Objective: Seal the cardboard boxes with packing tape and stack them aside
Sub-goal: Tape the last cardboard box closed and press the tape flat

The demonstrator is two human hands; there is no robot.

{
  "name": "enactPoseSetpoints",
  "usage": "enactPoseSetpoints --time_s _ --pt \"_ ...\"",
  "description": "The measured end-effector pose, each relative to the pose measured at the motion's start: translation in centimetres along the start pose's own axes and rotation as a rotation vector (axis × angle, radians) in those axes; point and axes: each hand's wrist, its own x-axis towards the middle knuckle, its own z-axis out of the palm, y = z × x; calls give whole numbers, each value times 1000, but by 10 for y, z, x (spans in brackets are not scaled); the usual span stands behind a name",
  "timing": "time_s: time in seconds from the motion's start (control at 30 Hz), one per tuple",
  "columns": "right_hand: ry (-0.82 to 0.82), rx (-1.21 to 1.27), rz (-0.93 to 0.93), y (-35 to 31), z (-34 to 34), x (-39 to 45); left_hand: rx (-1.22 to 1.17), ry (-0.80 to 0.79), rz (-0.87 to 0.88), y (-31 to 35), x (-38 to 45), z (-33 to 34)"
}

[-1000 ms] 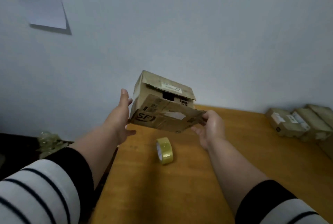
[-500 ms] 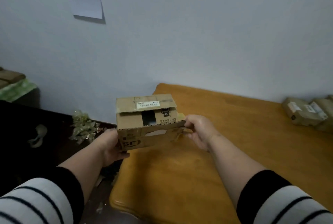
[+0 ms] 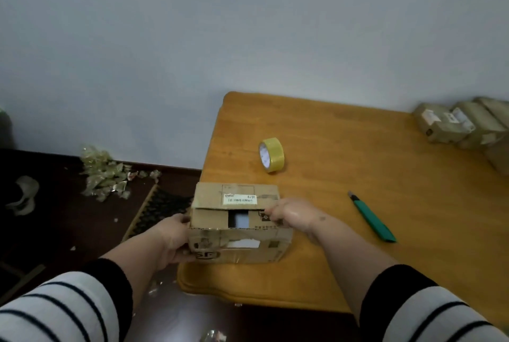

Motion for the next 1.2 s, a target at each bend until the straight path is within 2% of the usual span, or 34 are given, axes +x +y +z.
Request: enactPoseSetpoints --time_s 0.1,0.2,0.3,0.37,0.53,0.7,0.83,0.9,1.0,1.2 --pt "32 -64 16 6 -2 7 94 -26 29 16 0 -7" --pt "3 -54 42 7 -1 15 260 -8 142 30 3 -10" --pt "-95 -306 40 6 -1 21 413 -34 215 41 5 -8" --pt "-110 -381 62 4 -1 26 447 -73 201 46 7 -3" --pt "-89 -379 81 4 -5 49 466 -76 103 69 11 10" --pt "-33 -532 135 -4 -13 74 771 -23 -22 103 12 41" --pt "-12 -711 148 -8 2 92 1115 131 13 112 19 72" --pt "-13 -793 132 -6 6 101 1248 145 -39 115 20 81" --pt "-29 -817 148 -3 10 107 1279 162 -159 115 20 85" --pt "17 -700 215 -6 10 102 1186 252 -133 110 29 79"
